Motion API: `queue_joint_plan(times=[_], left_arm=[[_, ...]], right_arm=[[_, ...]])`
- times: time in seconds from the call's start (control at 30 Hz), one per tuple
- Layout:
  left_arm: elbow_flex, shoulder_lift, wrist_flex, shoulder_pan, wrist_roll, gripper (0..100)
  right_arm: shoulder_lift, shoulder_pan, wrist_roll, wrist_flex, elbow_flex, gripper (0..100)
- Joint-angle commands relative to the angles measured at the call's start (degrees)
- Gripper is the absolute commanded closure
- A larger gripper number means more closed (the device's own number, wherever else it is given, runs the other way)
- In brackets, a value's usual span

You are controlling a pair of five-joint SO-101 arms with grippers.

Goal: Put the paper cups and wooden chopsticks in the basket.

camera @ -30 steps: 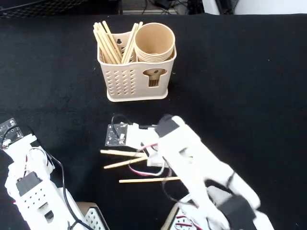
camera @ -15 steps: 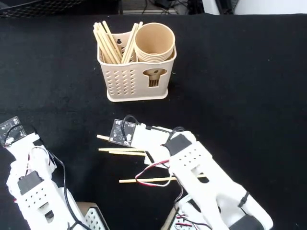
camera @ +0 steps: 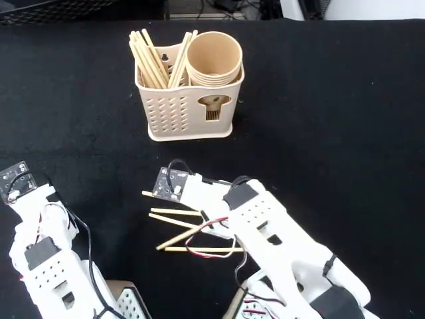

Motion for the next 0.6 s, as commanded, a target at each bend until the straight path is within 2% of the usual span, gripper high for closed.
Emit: queue_joint_plan(times=[0.0,0.23,0.37,0.47,0.57], left_arm=[[-0.6,-0.6,-1.1,0.5,0.1,88],[-0.6,-0.6,-1.1,0.5,0.1,88],[-0.6,-0.6,-1.1,0.5,0.1,88],[-0.6,-0.6,-1.1,0.6,0.1,88],[-0.6,-0.6,-1.1,0.6,0.1,88]], right_arm=[[0.0,-0.8,-0.9,-1.7,-1.7,81.1],[0.1,-0.5,-0.8,-1.0,-1.7,80.5],[-1.0,-1.1,0.1,8.1,-2.9,79.2],[-3.5,-5.7,3.5,15.1,-1.9,79.2],[-5.8,-10.3,5.4,15.6,2.2,78.9]])
